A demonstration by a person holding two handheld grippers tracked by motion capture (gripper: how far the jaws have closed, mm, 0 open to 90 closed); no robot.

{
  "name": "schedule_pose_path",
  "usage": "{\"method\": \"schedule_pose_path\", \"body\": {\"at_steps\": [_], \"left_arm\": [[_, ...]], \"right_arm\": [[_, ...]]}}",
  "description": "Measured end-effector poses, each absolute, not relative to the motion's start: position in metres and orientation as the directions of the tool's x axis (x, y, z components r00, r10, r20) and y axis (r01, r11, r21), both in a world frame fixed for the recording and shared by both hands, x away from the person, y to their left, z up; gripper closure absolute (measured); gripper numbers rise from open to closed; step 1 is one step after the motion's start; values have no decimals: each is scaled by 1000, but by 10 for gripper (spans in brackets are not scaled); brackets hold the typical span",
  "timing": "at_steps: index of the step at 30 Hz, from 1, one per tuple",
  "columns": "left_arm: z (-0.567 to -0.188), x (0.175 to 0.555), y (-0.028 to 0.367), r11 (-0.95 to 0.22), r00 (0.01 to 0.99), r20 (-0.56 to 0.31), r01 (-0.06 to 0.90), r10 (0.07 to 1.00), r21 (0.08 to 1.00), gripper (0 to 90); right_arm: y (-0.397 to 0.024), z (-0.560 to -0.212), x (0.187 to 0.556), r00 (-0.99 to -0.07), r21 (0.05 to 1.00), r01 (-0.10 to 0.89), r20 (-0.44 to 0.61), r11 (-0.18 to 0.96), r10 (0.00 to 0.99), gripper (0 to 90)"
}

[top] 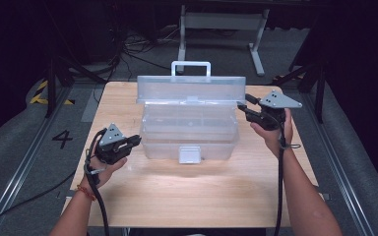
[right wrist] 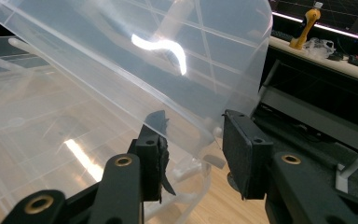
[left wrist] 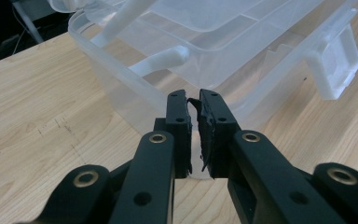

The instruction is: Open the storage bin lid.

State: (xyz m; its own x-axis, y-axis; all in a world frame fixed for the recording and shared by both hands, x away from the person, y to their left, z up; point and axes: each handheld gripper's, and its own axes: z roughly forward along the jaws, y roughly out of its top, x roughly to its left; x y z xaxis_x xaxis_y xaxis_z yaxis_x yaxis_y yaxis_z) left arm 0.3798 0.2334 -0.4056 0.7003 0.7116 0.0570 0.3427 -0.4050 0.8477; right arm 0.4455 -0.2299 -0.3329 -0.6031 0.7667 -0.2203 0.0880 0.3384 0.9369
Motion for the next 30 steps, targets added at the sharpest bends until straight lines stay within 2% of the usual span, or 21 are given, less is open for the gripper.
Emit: {"method": "schedule_pose_path", "body": {"at_steps": [30], "left_arm": [[-405, 381, 234, -401, 702, 51, 344, 710, 849, 824]], "right_arm": [[-227, -319, 475, -571, 940, 100, -214, 326, 792, 663]]}}
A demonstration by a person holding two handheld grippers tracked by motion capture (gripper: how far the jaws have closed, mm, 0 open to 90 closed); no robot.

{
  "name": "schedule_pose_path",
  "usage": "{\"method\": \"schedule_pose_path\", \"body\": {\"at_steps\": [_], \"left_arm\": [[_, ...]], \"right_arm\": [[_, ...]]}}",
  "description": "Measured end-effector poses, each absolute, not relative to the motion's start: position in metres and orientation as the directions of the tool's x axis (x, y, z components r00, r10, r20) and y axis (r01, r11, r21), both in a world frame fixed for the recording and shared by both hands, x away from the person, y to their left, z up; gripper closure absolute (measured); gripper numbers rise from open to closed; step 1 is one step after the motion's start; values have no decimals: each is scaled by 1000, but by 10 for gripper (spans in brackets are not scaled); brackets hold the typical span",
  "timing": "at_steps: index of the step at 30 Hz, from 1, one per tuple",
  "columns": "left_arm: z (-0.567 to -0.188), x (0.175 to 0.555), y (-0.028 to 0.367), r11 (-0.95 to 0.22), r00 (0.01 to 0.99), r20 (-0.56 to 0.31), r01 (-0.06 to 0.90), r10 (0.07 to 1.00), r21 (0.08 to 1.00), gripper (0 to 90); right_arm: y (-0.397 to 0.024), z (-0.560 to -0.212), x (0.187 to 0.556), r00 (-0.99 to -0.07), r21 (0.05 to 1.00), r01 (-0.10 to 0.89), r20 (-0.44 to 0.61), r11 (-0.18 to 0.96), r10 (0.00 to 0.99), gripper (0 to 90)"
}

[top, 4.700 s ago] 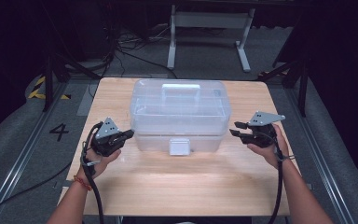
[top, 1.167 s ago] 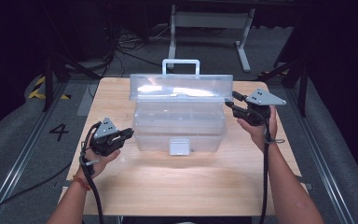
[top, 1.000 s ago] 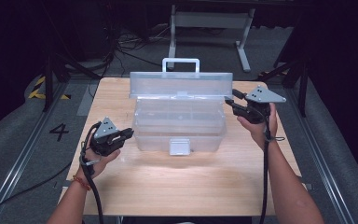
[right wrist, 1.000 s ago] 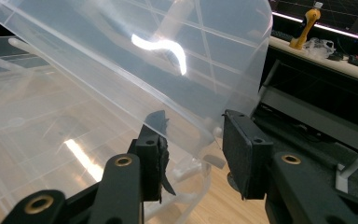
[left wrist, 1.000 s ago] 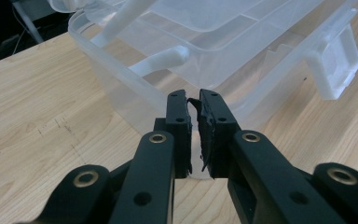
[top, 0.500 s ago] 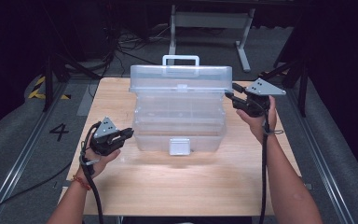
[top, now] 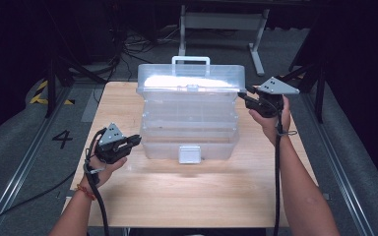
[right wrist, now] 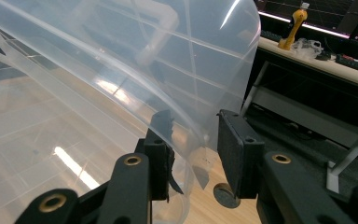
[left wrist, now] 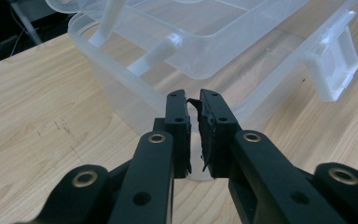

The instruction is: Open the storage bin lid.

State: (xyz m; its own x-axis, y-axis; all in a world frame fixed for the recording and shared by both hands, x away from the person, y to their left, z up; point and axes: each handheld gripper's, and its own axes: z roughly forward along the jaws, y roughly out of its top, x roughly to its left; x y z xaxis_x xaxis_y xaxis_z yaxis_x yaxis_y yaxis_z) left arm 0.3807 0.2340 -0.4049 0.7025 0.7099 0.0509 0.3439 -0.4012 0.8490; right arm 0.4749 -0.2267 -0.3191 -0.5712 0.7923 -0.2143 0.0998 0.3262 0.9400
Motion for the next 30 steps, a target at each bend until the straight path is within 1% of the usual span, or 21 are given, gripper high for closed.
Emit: {"method": "schedule_pose_path", "body": {"at_steps": [12, 30], "left_arm": [[-405, 381, 235, -401, 708, 48, 341, 705, 850, 819], [-406, 382, 236, -398, 709, 46, 340, 704, 852, 810]], "right_arm": [[-226, -319, 484, -560, 944, 106, -204, 313, 803, 693], [-224, -324, 499, -550, 945, 123, -189, 303, 813, 683]]}}
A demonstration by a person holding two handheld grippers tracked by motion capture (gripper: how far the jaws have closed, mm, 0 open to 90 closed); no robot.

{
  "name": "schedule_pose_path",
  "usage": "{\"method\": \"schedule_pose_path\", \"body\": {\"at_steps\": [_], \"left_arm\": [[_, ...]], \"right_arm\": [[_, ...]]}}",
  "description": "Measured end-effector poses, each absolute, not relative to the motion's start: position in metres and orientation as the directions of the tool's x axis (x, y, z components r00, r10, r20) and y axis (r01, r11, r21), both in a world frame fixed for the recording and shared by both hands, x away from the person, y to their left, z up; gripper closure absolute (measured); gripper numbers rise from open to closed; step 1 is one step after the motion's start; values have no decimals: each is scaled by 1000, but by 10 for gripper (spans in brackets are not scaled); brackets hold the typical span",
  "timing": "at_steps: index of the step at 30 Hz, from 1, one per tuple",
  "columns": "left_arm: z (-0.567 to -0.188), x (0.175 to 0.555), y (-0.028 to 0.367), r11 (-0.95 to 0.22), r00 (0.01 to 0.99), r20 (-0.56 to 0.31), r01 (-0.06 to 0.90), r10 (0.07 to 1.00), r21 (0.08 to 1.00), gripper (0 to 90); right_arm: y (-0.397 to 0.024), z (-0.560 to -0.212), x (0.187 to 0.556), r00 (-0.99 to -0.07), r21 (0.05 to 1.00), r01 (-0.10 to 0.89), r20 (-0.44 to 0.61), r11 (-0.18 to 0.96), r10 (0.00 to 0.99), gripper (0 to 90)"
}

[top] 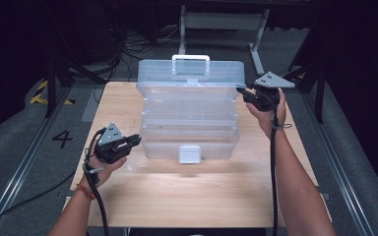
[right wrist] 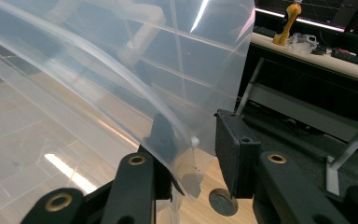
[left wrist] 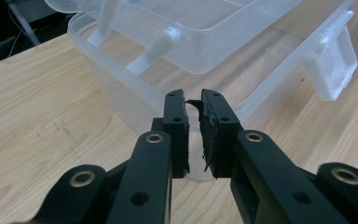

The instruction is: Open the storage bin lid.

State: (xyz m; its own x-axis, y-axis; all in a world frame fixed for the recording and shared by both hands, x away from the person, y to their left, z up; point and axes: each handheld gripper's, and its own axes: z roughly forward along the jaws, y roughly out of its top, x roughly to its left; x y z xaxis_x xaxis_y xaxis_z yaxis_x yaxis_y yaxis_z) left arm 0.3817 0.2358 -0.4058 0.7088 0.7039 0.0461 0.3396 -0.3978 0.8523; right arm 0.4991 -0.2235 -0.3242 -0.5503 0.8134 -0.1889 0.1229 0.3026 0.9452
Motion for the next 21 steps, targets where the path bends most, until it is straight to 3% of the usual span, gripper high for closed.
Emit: {"method": "schedule_pose_path", "body": {"at_steps": [21], "left_arm": [[-408, 383, 239, -394, 718, 50, 321, 695, 861, 795]], "right_arm": [[-220, -333, 523, -540, 947, 166, -147, 276, 829, 664]]}}
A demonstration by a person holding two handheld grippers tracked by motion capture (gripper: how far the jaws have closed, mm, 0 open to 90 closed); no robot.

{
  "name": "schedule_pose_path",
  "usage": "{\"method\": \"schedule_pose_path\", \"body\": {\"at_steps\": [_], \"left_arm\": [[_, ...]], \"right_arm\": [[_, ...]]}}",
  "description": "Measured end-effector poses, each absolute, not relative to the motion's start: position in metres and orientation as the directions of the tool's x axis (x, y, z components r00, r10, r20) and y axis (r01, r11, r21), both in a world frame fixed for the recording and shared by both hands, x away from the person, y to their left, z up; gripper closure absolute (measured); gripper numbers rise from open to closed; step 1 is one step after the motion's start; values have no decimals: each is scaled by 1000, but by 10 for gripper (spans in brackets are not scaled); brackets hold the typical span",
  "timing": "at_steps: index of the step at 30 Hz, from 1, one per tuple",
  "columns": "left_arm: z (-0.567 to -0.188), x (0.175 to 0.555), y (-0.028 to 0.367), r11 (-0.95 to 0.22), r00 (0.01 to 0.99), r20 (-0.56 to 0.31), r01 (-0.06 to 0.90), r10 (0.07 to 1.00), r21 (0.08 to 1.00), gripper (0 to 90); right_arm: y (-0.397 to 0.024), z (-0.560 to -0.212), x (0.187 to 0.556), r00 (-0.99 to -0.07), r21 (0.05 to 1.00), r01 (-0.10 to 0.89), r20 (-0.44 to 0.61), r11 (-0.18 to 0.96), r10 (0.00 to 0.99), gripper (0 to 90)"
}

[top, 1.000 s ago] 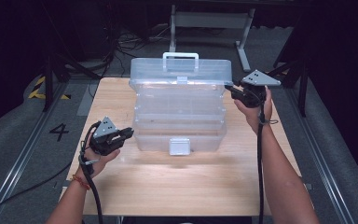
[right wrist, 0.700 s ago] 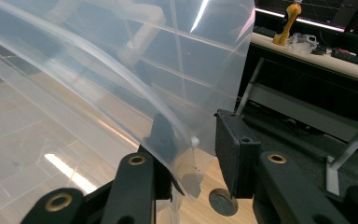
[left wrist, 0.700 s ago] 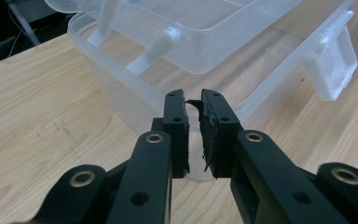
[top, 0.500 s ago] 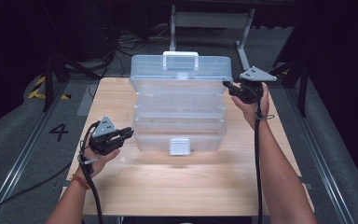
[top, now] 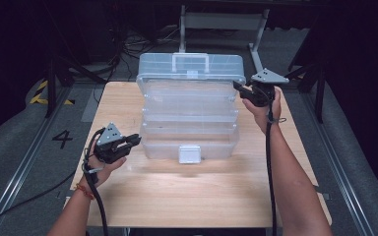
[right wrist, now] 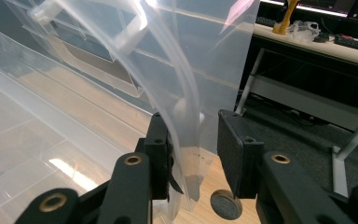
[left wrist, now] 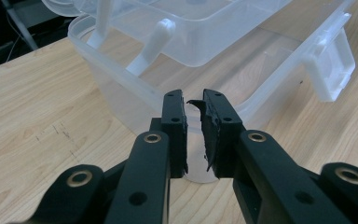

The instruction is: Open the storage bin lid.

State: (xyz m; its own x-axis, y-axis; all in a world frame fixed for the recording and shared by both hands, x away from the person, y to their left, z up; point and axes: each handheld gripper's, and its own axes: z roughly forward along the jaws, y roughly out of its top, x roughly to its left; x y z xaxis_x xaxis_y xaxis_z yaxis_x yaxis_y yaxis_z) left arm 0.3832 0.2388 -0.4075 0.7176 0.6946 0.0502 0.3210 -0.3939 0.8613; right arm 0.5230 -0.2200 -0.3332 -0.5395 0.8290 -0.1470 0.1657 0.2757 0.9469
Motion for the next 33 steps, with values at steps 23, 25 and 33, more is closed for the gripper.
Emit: {"method": "schedule_pose_path", "body": {"at_steps": [23, 25, 33], "left_arm": [[-407, 384, 239, -395, 722, 53, 314, 690, 864, 792], [-407, 384, 239, -393, 722, 50, 315, 690, 864, 785], [-407, 384, 240, -388, 721, 51, 310, 691, 868, 782]], "right_arm": [[-214, -336, 538, -515, 936, 196, -155, 292, 843, 654], [-214, -335, 540, -519, 935, 199, -153, 292, 841, 653], [-214, -331, 546, -521, 928, 198, -172, 314, 836, 654]]}}
